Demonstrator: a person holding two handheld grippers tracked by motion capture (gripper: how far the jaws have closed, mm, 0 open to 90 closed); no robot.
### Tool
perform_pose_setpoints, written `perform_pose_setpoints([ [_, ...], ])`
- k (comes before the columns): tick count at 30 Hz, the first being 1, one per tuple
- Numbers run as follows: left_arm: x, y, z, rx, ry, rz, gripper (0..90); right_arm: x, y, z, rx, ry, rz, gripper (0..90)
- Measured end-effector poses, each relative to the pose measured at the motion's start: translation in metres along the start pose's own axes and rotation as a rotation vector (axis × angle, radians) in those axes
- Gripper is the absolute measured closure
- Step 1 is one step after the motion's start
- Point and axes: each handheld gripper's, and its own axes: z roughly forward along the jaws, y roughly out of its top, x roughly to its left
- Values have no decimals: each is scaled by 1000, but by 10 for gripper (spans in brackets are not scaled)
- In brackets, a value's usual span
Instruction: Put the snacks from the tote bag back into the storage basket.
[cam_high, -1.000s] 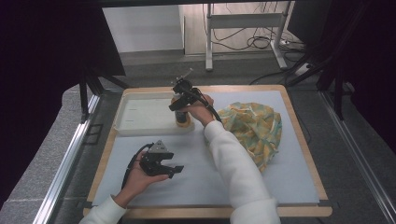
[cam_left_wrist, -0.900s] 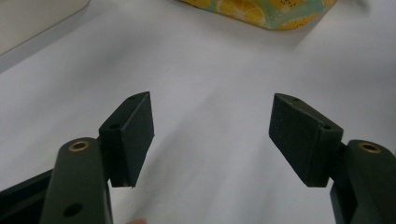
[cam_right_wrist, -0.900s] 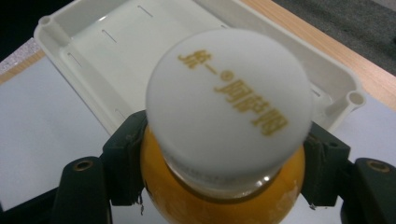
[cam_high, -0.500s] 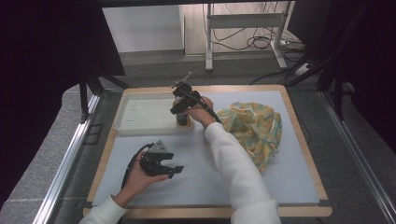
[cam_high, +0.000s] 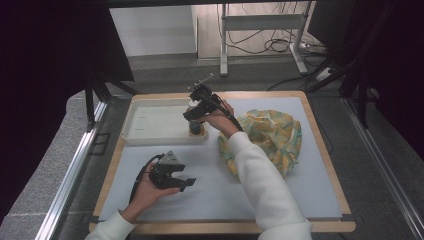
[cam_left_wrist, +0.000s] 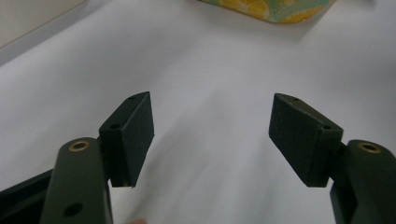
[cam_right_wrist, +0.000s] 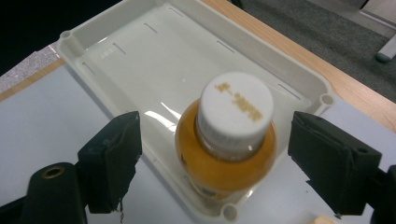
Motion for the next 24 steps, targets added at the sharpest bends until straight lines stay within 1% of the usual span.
perform_pose_setpoints([
  [2, 0, -1, 0, 0, 2, -3, 314, 0, -2, -5, -6, -1, -3, 176],
  [6, 0, -1, 0, 7, 8, 0, 314, 0, -9, -22, -13, -3, -12, 177],
  [11, 0, -4, -1, 8, 12, -3, 315, -3, -23, -41, -24, -14, -15, 177],
  [14, -1, -5, -3, 2, 16, -4, 315, -8, -36, -52, -23, -24, -10, 177],
  [20, 0, -6, -1, 13, 20, -10, 315, -18, -65, -76, -30, -37, 17, 179],
  [22, 0, -6, 0, 16, 21, -16, 315, -21, -75, -84, -31, -34, 24, 180],
  [24, 0, -6, 1, 25, 22, -12, 315, -24, -85, -91, -36, -32, 31, 181],
])
